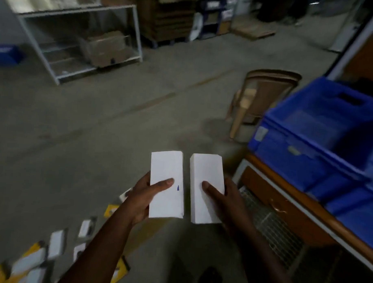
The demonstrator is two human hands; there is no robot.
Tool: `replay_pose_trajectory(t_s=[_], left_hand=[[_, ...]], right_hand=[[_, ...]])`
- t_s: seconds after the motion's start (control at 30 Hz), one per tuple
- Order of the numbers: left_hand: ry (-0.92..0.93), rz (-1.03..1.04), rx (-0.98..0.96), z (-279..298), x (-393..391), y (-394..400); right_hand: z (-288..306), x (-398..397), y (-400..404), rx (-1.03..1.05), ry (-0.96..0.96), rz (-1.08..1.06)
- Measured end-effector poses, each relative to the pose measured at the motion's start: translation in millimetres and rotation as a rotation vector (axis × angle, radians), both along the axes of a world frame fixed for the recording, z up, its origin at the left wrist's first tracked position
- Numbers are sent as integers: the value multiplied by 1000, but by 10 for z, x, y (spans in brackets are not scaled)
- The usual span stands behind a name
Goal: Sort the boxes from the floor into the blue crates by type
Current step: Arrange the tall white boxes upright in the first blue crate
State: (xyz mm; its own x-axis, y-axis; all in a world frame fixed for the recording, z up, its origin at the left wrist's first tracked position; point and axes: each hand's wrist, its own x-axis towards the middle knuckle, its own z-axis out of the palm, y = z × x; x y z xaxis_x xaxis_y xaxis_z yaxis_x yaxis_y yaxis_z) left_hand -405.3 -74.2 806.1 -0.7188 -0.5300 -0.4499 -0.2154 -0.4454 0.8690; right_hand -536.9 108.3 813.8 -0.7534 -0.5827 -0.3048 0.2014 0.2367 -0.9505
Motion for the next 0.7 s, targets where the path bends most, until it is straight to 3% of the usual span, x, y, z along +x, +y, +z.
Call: replay_pose_trajectory(t_s=[0.2,0.4,0.5,0.63,0.7], left_hand=[[83,-254,-250,572,-1804,761],[328,-505,-636,1228,-3179,1317],[379,-566,-671,1444,-3843,1421],[467,-627,-672,1572,-4787,1418],[426,-625,-662,1497,-5301,1336]], right_hand=[[391,-1148,915,-197,188,-244],[950,-2016,1533,-221,428,-410],[1140,-2512,1661,-178,488,-518],[1213,-3312,1652,-178,431,-655],[1166,-3755,1527,-118,402,-697]])
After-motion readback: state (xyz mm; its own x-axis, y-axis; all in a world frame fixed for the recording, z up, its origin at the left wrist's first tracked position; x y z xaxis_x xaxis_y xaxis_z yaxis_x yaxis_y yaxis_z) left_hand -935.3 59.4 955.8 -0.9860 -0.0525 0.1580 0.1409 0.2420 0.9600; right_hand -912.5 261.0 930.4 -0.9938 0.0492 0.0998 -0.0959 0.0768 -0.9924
